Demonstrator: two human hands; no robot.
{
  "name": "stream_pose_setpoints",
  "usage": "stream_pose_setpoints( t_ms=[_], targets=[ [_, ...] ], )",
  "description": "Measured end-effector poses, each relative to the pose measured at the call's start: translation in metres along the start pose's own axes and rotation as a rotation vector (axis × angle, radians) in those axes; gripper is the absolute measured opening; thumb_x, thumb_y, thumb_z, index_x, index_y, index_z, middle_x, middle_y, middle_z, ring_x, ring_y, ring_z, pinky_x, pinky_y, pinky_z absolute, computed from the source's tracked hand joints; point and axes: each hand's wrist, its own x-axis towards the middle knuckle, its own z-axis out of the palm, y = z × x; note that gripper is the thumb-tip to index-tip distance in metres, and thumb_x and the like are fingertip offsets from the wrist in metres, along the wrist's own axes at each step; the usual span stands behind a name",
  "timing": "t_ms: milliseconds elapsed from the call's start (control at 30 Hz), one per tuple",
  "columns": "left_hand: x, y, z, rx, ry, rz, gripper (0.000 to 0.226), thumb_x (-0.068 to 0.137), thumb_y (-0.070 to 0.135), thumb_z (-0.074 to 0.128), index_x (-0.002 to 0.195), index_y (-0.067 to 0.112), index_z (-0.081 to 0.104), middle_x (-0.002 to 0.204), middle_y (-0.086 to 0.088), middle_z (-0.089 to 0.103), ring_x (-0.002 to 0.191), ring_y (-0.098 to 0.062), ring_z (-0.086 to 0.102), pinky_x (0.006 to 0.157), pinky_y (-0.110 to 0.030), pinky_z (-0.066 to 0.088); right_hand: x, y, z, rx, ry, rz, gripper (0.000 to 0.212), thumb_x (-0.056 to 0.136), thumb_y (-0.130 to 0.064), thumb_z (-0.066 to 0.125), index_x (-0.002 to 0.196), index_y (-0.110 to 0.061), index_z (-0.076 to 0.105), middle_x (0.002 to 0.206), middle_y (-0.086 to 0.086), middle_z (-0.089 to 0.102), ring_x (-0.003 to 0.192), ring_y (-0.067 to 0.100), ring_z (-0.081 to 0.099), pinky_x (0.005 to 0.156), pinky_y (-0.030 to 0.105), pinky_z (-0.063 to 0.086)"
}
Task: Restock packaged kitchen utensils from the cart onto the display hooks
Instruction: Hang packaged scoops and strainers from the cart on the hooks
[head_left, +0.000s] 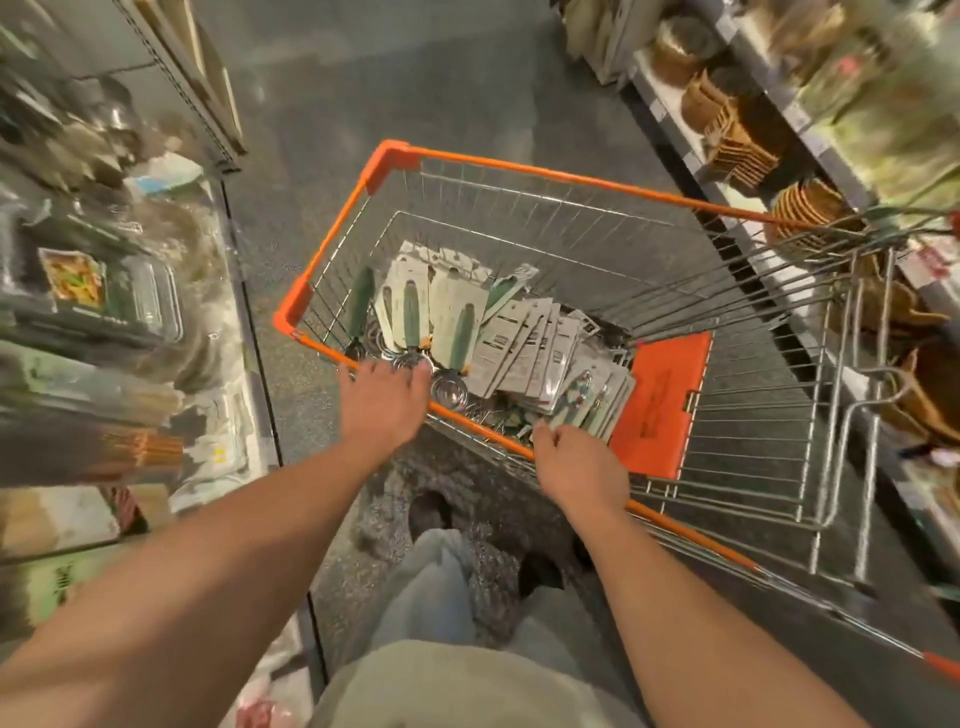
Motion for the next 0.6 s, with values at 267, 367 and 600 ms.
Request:
stream_pose_setpoints(
  t_ms=[267, 367, 600],
  targets=[
    [-0.065, 0.018, 0.028, -0.064, 0.014, -0.041, 0.073, 0.103, 0.060, -0.002, 0.068, 0.022, 0.050, 0.098, -0.020, 0.069, 0.115, -0.036, 0.059, 0.113, -0.060, 0.035, -0.029, 0.053, 0.012, 0.038, -0.008, -0.176, 0.055, 0.108, -0.055, 0.027, 0.080, -0.021, 0.059, 0.076, -0.002, 0.062, 0.068, 0.015, 0.058, 0.058, 0.028, 0.044],
    [-0.099, 0.036, 0.044, -0.009, 0.004, -0.126, 0.085, 0.103, 0.061, 0.000, 0.087, 0.011, 0.067, 0.118, -0.025, 0.066, 0.127, -0.038, 0.053, 0.116, -0.062, 0.031, -0.043, 0.083, 0.015, -0.029, 0.000, -0.233, 0.052, 0.108, -0.054, 0.026, 0.086, -0.020, 0.060, 0.073, -0.005, 0.057, 0.066, 0.015, 0.054, 0.056, 0.029, 0.038],
    [-0.191, 0.072, 0.080, 0.126, -0.107, -0.163, 0.098, 0.096, 0.073, -0.006, 0.129, 0.015, 0.066, 0.140, -0.019, 0.060, 0.136, -0.037, 0.048, 0.118, -0.061, 0.025, -0.068, 0.146, 0.016, -0.134, -0.074, -0.159, 0.061, 0.106, -0.061, 0.021, 0.108, -0.019, 0.066, 0.087, -0.003, 0.061, 0.082, 0.021, 0.059, 0.069, 0.035, 0.048]
  ],
)
